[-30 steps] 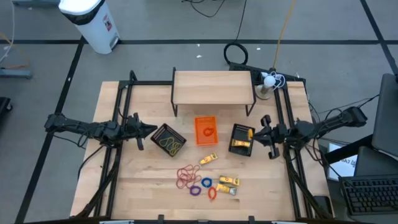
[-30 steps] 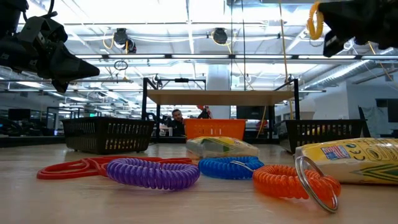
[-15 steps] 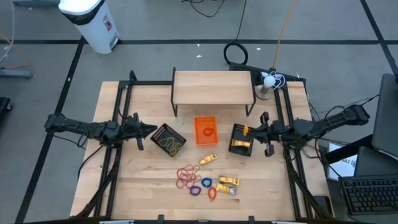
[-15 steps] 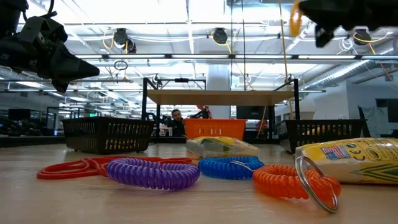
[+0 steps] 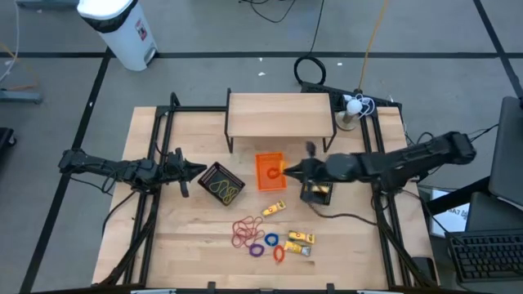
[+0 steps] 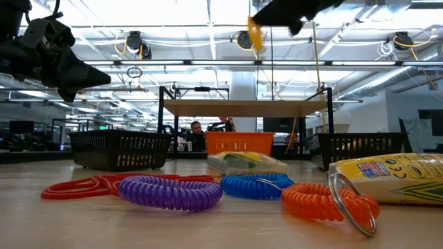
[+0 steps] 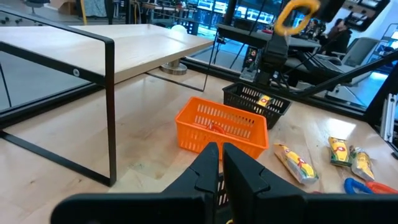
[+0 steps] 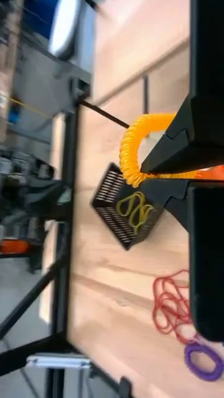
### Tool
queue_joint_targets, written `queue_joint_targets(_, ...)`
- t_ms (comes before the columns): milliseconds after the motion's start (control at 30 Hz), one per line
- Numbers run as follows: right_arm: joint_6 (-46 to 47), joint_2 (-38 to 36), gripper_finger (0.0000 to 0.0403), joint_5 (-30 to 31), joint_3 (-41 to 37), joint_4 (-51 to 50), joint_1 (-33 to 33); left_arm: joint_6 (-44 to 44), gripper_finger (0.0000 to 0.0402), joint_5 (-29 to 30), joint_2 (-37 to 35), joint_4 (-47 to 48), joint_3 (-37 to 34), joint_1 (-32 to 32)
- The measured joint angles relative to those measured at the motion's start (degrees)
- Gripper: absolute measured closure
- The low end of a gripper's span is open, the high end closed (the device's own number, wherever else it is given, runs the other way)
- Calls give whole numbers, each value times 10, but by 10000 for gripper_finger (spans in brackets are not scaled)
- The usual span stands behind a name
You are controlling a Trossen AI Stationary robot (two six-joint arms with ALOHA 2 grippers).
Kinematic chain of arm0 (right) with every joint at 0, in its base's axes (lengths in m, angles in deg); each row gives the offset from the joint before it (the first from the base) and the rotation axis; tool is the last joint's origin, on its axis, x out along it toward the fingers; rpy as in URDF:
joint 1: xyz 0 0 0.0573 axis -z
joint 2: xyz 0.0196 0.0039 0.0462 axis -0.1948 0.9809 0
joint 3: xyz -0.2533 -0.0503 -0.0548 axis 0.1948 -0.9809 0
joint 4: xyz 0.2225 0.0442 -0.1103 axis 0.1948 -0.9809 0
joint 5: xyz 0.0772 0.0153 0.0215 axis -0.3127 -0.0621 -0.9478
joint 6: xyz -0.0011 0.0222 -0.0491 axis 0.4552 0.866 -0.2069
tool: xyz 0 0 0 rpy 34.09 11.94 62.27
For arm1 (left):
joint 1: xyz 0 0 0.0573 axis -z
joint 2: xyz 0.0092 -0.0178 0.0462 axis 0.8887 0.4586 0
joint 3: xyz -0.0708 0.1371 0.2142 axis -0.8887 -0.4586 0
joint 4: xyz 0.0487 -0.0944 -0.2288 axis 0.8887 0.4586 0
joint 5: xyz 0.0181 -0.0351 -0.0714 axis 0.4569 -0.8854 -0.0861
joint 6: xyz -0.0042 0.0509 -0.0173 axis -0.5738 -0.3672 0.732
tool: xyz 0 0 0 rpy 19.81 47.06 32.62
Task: Pick & Place Office Desk Supplies
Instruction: Put the yellow keychain into the orange bin
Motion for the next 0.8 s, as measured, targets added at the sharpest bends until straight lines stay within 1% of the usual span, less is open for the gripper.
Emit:
queue_joint_targets(133,23,71,403,-70,31,-12,52,1,380,0,0,0,0,0)
queue_joint_targets(267,66,154,403,-130,35,-19,94,2,380,0,0,-1,0,0)
queue_joint_targets(400,84,210,403,-145,35,-19,113,11,380,0,0,-1,0,0)
queue_joint_targets(567,87,246,399,-149,35,-7,118,11,380,0,0,0,0,0)
queue_joint_targets(633,88,248,378,-152,35,-11,118,11,380,0,0,0,0,0)
queue_joint_targets(733,101,243,317,-158,35,-18,118,12,380,0,0,0,0,0)
queue_joint_targets(800,117,225,274,-161,35,-28,120,12,380,0,0,0,0,0)
